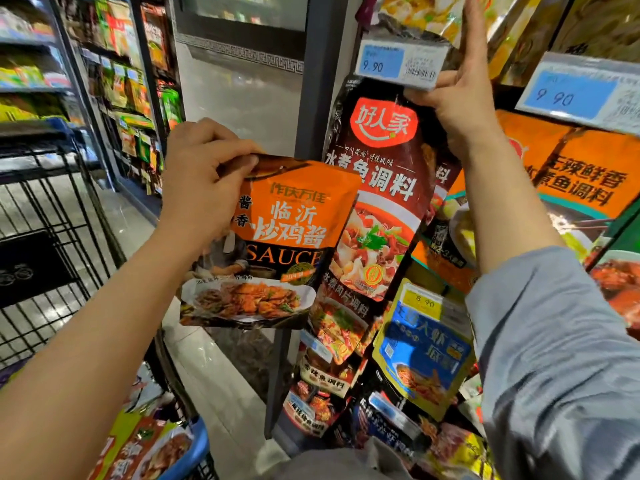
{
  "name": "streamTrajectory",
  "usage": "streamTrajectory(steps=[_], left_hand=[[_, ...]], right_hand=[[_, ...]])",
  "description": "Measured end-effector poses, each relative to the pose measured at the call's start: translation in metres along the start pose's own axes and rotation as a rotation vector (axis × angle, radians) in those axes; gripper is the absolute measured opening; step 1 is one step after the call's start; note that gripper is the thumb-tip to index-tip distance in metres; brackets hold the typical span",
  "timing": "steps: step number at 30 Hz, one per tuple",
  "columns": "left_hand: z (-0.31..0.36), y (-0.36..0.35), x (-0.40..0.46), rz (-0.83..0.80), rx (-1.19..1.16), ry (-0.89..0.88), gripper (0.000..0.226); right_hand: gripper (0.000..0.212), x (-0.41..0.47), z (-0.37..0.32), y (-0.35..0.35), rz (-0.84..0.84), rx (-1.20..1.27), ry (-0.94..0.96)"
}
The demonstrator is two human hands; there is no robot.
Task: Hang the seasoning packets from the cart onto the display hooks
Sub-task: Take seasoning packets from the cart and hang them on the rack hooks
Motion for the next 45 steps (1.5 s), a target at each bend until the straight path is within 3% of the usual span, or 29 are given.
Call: streamTrajectory(steps=[8,14,18,26,28,31,34,36,39,45], left_hand=[[-0.001,0.002,0.005,0.016,0.007,-0.014,0.021],[-0.005,-0.008,0.006,0.0,-0.012,-0.03,0.021],[-0.003,-0.008,0.005,0.019,-0.01,-0.022,0.022],[-0.015,-0.025,0.01,-0.07,-0.049,0.004,0.023],[-0.022,-0.029,0.012,-0.092,-0.066,0.026,0.024],[-0.027,-0.028,0.015,-0.095,-0.043,0.024,0.024],[-0.031,-0.019,0.016,-0.067,-0.047,0.038,0.023],[-0.038,-0.015,0.016,-0.066,-0.052,0.064,0.023],[-0.043,-0.013,0.018,-0.088,-0.026,0.058,0.021],[-0.034,-0.015,0.022,-0.123,0.013,0.049,0.018]], right_hand=[[0.102,0.007,-0.003,0.008,0.018,-0.24,0.05],[0.1,0.004,-0.012,0.008,0.04,-0.561,0.16],[0.093,-0.004,-0.013,0.014,0.14,-0.829,0.203],[0.071,-0.053,-0.028,0.026,0.27,-0.866,0.292],[0.06,-0.078,-0.029,0.012,0.244,-0.911,0.282],[0.049,-0.094,-0.018,-0.04,-0.038,-1.057,0.372],[0.068,-0.085,0.041,-0.049,-0.281,-1.172,0.085],[0.083,-0.084,0.066,-0.046,-0.346,-1.242,0.025],[0.089,-0.078,0.082,-0.043,-0.384,-1.233,-0.025],[0.102,-0.047,0.127,0.014,-0.294,-1.122,-0.441]])
Point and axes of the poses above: each hand's wrist, its own x-axis towards the middle knuckle, its own y-axis out of the back of the hand, z = x × y, the point moved 10 cm from there along x, towards the middle knuckle, and after that the axes turned 9 degrees about x, right-handed, at the moved point
